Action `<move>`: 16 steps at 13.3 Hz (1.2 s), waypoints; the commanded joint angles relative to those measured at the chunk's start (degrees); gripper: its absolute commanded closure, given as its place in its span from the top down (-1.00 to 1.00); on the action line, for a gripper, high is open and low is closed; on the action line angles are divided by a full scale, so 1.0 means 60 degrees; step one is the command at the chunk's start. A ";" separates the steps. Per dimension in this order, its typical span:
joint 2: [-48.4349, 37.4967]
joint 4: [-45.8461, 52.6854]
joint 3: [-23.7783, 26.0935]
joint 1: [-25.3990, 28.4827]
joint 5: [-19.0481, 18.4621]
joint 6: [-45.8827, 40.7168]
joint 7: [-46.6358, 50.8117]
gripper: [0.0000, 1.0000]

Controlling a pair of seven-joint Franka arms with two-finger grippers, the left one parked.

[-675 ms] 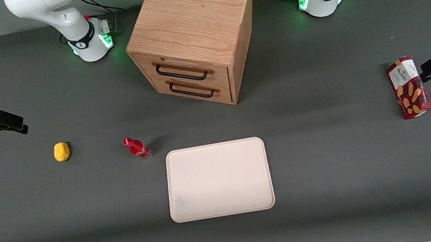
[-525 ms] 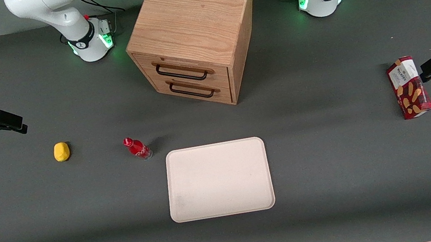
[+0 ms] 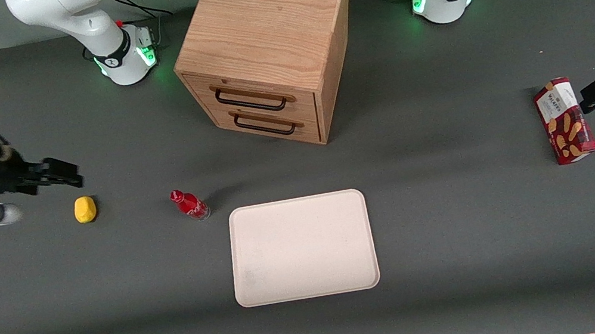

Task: Place coke bottle on tray
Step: 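Move the right gripper down over the red Coca-Cola bottle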

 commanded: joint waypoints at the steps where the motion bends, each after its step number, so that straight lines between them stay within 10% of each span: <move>1: 0.0826 0.0266 0.0676 0.0036 0.0125 0.0705 0.0674 1.00; 16: 0.1547 -0.3893 0.1278 0.0315 -0.0476 0.5205 0.1145 1.00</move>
